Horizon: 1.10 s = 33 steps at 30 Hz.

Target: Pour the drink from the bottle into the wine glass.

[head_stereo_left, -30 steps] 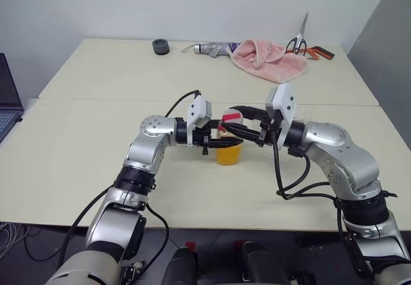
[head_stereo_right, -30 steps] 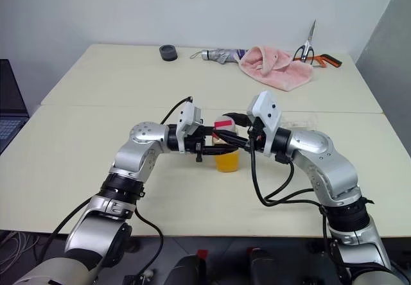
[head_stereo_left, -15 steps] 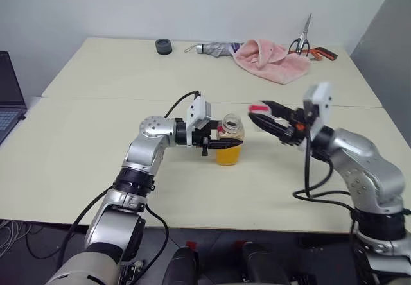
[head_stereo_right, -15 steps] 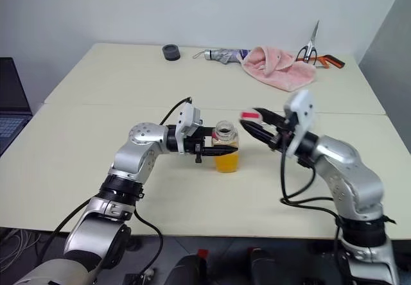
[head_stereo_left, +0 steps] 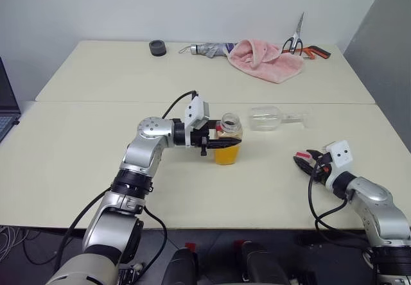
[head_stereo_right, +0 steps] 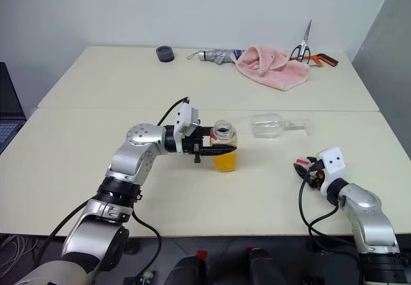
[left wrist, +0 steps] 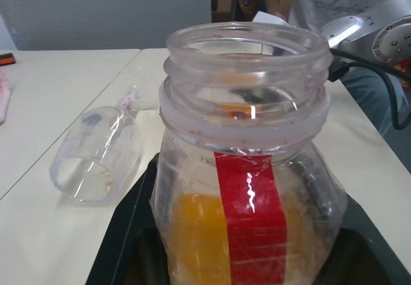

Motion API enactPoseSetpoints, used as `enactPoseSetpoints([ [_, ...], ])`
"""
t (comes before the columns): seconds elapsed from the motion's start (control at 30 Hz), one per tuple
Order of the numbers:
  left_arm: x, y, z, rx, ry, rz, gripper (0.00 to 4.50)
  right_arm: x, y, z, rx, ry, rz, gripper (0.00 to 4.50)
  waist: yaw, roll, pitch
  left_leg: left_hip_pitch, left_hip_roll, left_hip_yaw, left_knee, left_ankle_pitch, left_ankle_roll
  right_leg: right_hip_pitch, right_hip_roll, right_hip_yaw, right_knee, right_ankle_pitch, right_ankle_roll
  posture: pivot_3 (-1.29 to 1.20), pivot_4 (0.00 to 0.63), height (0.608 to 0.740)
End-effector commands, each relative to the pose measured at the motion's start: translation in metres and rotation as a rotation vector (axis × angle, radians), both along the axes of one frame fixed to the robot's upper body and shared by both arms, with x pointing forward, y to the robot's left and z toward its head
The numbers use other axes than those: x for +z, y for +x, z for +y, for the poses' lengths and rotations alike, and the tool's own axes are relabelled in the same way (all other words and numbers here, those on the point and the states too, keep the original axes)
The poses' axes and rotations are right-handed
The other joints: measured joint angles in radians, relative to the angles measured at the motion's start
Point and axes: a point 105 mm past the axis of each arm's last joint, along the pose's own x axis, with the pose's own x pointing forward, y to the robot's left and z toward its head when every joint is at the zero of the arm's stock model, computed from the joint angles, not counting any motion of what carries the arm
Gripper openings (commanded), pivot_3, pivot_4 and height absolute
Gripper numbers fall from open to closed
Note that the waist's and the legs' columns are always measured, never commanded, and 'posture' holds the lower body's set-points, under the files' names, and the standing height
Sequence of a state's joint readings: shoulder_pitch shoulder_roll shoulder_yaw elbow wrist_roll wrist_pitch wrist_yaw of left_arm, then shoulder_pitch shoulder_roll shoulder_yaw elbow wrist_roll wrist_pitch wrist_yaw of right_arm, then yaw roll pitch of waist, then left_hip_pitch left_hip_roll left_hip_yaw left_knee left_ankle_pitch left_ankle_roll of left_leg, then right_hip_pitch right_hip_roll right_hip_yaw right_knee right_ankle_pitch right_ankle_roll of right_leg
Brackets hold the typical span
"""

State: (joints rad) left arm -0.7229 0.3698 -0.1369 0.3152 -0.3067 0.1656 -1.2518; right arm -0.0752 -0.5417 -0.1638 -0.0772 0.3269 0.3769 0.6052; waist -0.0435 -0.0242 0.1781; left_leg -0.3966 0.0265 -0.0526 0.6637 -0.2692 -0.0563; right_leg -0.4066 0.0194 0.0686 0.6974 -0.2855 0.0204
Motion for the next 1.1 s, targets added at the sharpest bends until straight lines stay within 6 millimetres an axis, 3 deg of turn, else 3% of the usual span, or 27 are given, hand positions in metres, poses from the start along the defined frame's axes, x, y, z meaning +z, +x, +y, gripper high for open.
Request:
enactPoseSetpoints([
  [0.03, 0.021, 0.0, 0.009, 0.033, -0.057, -0.059, 1.84, 0.025, -0.006, 0.0, 0.055, 0.038, -0.045, 4.13, 0.001, 0.0, 0.0, 0.0, 0.0, 0.0, 0.0, 0.0, 0.0, 0.0, 0.0, 0.0, 0.0, 0.0, 0.0, 0.0, 0.15, 0.74],
  [0.1, 0.021, 0.003, 0.016, 0.074, -0.065, -0.061, 1.84, 0.03, -0.009, -0.001, 0.072, 0.041, -0.045, 4.5, 0.003, 0.0, 0.0, 0.0, 0.0, 0.0, 0.0, 0.0, 0.0, 0.0, 0.0, 0.0, 0.0, 0.0, 0.0, 0.0, 0.15, 0.74],
  [0.2, 0.025, 0.01, 0.033, 0.184, -0.103, -0.063, 1.84, 0.041, -0.015, 0.0, 0.093, 0.038, -0.061, 4.5, 0.003, 0.0, 0.0, 0.0, 0.0, 0.0, 0.0, 0.0, 0.0, 0.0, -0.001, 0.0, 0.0, 0.0, 0.0, 0.0, 0.15, 0.74],
  [0.3, 0.029, 0.021, 0.058, 0.34, -0.145, -0.08, 1.84, 0.052, -0.026, 0.022, 0.201, 0.033, -0.069, 4.5, 0.003, 0.0, 0.0, 0.0, 0.0, 0.0, 0.0, 0.0, 0.0, 0.0, 0.0, 0.0, 0.0, 0.0, 0.0, 0.0, 0.15, 0.74],
  [0.37, 0.034, 0.029, 0.08, 0.465, -0.185, -0.089, 1.84, 0.063, -0.032, 0.048, 0.315, 0.017, -0.084, 4.5, 0.001, 0.0, 0.0, 0.0, 0.001, -0.001, 0.0, 0.0, 0.0, 0.0, 0.0, 0.0, 0.0, 0.0, 0.0, 0.0, 0.15, 0.74],
  [0.47, 0.039, 0.043, 0.125, 0.697, -0.224, -0.127, 1.84, 0.085, -0.027, 0.102, 0.492, -0.01, -0.165, 4.5, -0.012, 0.0, 0.001, 0.002, 0.002, 0.0, 0.001, 0.0, 0.0, 0.0, 0.001, 0.0, 0.0, 0.0, 0.0, 0.0, 0.15, 0.74],
  [0.67, 0.038, 0.057, 0.171, 0.942, -0.268, -0.134, 1.84, 0.101, -0.009, 0.178, 0.672, -0.049, -0.235, 4.5, -0.007, -0.001, 0.001, 0.001, 0.001, -0.003, 0.001, 0.0, 0.0, 0.001, 0.0, -0.003, 0.0, 0.0, 0.0, 0.0, 0.15, 0.74],
  [0.73, 0.037, 0.061, 0.18, 1.0, -0.283, -0.132, 1.84, 0.101, -0.007, 0.194, 0.704, -0.057, -0.234, 4.5, 0.003, -0.001, 0.001, -0.001, 0.001, -0.004, 0.001, 0.0, 0.0, -0.001, -0.002, -0.004, 0.0, 0.0, 0.0, 0.0, 0.15, 0.74],
  [0.9, 0.031, 0.072, 0.196, 1.115, -0.291, -0.119, 1.84, 0.096, 0.001, 0.219, 0.736, -0.086, -0.242, 4.5, 0.017, -0.003, 0.001, -0.004, 0.001, -0.005, 0.001, 0.0, 0.0, -0.001, -0.007, -0.006, -0.002, 0.0, 0.0, 0.0, 0.15, 0.74],
  [1.1, 0.022, 0.08, 0.203, 1.171, -0.281, -0.089, 1.83, 0.098, 0.0, 0.224, 0.753, -0.071, -0.251, 4.5, 0.015, -0.003, 0.0, -0.003, 0.0, -0.005, 0.001, 0.0, 0.0, -0.001, -0.006, -0.007, -0.001, 0.0, 0.0, 0.0, 0.15, 0.74],
])
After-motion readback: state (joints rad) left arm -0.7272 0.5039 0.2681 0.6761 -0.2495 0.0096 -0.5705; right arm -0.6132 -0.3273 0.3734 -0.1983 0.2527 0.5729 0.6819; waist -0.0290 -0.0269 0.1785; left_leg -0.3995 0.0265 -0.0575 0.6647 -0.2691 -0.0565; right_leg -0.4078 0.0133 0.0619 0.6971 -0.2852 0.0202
